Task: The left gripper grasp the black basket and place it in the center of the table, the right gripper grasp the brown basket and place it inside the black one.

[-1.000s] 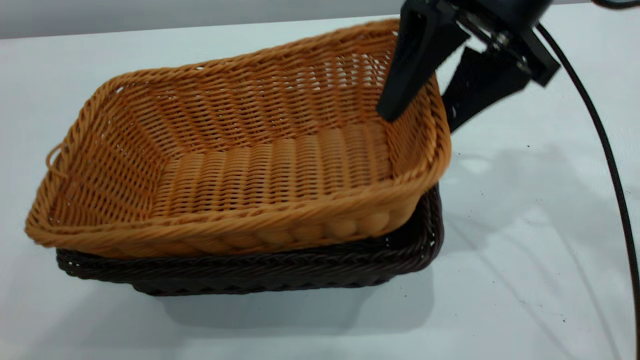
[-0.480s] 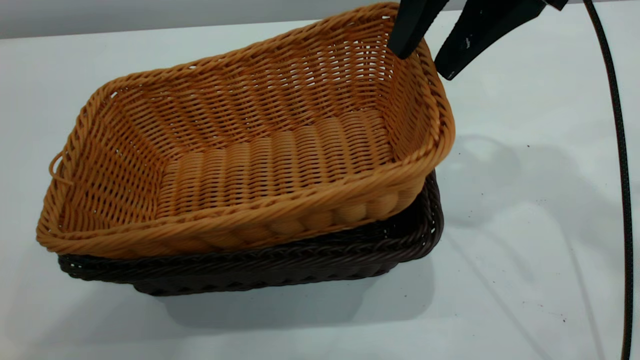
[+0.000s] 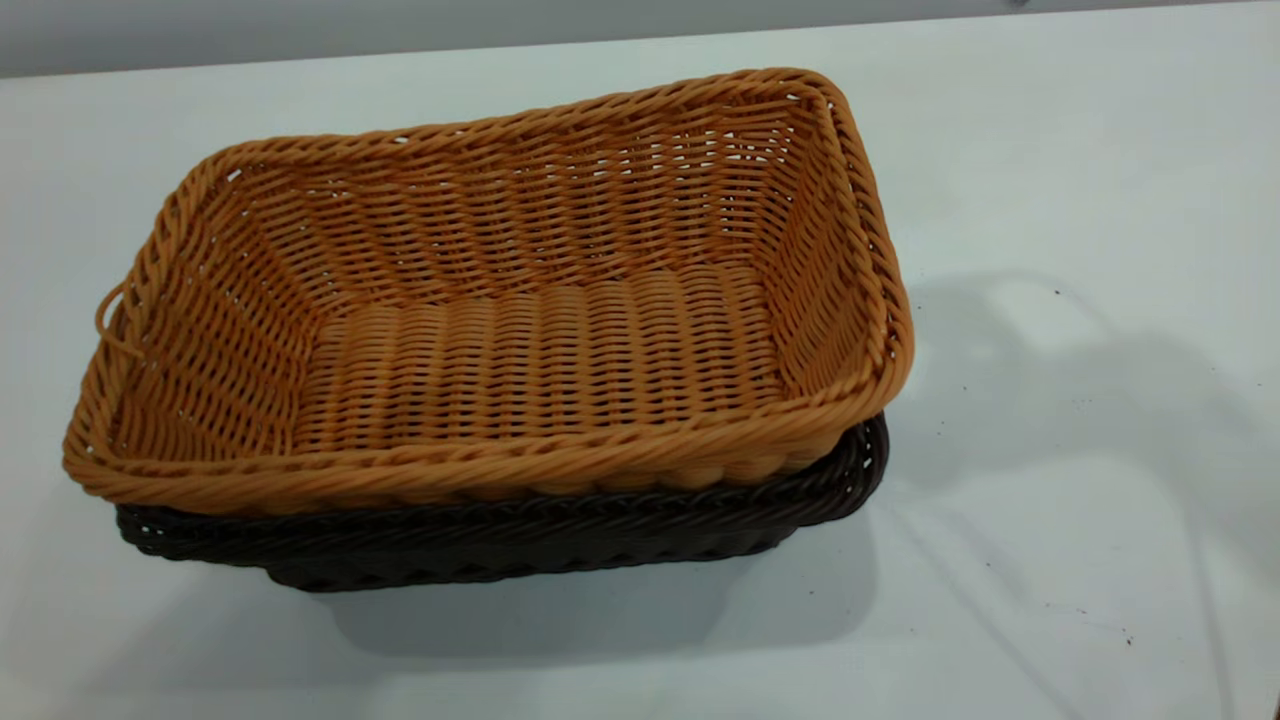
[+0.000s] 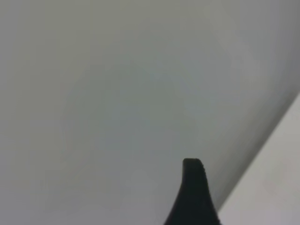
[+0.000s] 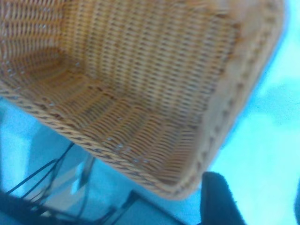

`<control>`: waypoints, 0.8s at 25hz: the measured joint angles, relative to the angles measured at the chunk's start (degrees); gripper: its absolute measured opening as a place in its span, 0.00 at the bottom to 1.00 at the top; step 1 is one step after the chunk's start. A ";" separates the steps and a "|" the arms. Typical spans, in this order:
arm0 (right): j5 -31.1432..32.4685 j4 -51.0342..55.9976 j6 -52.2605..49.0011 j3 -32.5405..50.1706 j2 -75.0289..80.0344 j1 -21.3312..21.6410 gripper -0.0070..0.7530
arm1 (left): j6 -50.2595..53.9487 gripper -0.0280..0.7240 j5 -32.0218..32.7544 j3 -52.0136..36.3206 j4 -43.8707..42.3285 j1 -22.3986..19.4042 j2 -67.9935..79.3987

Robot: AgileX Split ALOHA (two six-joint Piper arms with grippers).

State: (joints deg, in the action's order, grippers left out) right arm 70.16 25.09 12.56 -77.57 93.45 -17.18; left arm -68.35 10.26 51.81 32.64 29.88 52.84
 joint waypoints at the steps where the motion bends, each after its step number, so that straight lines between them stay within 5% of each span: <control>1: 0.00 -1.68 -0.87 0.00 -2.05 0.00 0.45 | 0.64 0.68 1.03 0.00 0.00 0.00 0.00; 11: 0.28 -18.43 -9.37 -0.05 -24.40 0.00 0.20 | 5.84 0.62 10.27 0.00 -0.06 0.00 -0.05; 16: 0.28 -25.48 -14.21 -0.05 -34.76 0.00 0.03 | 13.83 0.42 17.46 0.00 -2.16 0.00 -0.05; 20: 0.28 -28.54 -14.49 -0.05 -42.31 0.00 0.01 | 19.36 0.23 23.38 0.00 -5.52 0.00 -0.20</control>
State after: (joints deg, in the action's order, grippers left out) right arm 70.44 -3.46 -1.93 -77.62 51.14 -17.18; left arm -49.00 33.63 51.81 27.13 29.88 52.64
